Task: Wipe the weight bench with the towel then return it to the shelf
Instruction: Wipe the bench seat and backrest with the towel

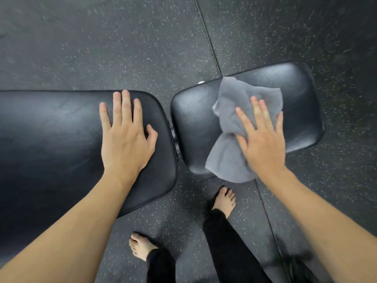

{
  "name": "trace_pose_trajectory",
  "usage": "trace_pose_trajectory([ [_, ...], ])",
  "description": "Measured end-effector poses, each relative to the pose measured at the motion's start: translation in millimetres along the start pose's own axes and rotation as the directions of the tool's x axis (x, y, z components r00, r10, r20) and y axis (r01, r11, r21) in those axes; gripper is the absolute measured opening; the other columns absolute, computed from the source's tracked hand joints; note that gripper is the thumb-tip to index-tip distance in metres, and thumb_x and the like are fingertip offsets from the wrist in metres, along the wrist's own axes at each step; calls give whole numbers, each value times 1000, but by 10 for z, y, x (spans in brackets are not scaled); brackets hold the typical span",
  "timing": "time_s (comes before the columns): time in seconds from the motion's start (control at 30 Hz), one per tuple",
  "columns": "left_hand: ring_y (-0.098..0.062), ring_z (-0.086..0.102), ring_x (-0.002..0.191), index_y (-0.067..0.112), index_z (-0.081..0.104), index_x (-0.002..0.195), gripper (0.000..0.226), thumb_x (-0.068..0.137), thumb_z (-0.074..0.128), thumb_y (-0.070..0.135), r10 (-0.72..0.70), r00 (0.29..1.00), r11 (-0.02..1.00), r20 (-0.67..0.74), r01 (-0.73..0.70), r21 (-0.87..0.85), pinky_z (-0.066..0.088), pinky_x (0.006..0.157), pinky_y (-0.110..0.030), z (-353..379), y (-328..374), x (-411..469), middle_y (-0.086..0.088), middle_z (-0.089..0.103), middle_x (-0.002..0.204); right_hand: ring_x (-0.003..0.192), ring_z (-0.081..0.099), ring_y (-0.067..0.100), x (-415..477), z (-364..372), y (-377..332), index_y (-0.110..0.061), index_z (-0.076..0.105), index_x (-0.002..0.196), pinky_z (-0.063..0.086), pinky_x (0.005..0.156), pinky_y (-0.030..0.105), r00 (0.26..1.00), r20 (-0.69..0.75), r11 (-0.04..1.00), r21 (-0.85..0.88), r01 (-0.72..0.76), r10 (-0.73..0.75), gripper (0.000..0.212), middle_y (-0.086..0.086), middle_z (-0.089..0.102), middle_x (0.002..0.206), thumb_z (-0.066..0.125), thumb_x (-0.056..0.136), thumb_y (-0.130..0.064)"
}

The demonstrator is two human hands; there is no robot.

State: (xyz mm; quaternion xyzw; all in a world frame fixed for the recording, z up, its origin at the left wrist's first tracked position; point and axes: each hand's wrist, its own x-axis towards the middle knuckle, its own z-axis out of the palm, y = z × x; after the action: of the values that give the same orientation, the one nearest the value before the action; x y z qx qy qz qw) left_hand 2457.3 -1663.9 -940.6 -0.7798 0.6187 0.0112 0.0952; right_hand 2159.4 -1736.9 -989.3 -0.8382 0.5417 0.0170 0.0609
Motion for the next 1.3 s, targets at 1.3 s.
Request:
trace_pose_trajectory([
  [1.3, -31, 39, 147, 1, 54, 140, 49, 103, 39, 30, -120, 980, 948, -156, 67, -312, 11, 123, -23, -1348, -3465, -1283, -16, 48, 154, 157, 5, 9, -358, -1076, -4519, -36, 28, 158, 10, 128, 43, 925, -46, 666, 680, 306, -377, 64, -6, 16, 170, 47, 97, -35],
])
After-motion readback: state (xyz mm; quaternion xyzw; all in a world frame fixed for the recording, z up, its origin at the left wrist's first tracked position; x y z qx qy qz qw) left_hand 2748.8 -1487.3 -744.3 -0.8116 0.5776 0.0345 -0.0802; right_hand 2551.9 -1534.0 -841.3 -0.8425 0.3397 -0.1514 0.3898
